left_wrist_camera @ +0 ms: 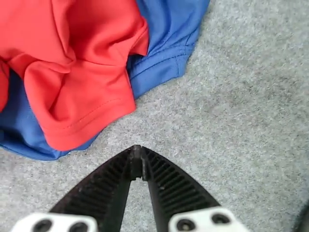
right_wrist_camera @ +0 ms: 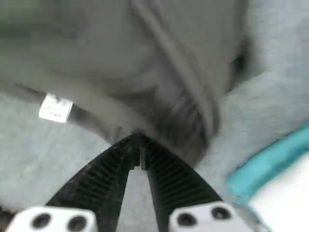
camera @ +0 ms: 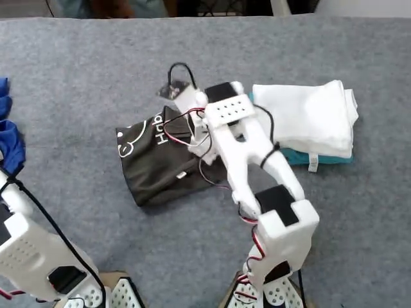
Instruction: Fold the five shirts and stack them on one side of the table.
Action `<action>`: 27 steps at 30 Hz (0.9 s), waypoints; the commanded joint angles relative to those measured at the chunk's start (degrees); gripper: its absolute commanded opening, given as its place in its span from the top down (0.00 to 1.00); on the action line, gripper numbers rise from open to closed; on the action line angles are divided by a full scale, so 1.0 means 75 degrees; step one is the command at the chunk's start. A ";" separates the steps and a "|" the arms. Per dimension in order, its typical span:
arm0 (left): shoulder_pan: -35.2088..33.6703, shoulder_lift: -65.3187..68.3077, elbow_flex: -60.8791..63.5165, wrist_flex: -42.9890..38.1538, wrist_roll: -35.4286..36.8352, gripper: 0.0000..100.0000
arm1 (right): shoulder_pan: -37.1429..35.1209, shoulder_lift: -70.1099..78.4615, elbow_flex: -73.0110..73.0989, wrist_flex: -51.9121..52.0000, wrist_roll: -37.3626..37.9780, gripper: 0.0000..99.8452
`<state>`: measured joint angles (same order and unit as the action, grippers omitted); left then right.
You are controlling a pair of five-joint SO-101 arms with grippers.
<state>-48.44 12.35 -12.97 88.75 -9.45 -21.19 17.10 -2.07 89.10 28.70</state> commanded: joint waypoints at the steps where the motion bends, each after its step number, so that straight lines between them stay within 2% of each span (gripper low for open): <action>1: -0.0064 -0.0340 -0.0006 -0.0047 -0.0035 0.97 | -0.0070 -0.0029 -0.0264 0.0750 -0.0047 0.98; 6: -0.0041 -0.0328 -0.0006 -0.0082 -0.0035 0.97 | -0.0012 -0.0393 0.0522 0.0949 0.0023 0.98; 11: -0.0064 -0.0328 -0.0006 -0.0082 -0.0035 0.97 | 0.0621 -0.0486 0.1893 0.0293 0.0375 0.98; 16: -0.0018 -0.0328 0.0229 -0.0094 -0.0047 0.97 | 0.0305 -0.1448 0.0639 0.0938 0.0410 0.98; 19: -0.0006 -0.0328 0.0358 -0.0094 -0.0047 0.97 | 0.0012 -0.1647 -0.0533 0.0738 0.0399 0.98; 23: -0.0018 -0.0328 0.0369 -0.0246 -0.0047 0.97 | 0.0012 -0.0885 -0.0826 -0.0152 0.0375 0.98; 27: -0.0064 -0.0340 0.0334 -0.0363 -0.0047 0.97 | 0.0000 0.0205 -0.0838 0.0258 -0.0246 0.98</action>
<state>-48.44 12.35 -9.89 86.81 -9.45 -20.57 15.69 -5.85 89.45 29.41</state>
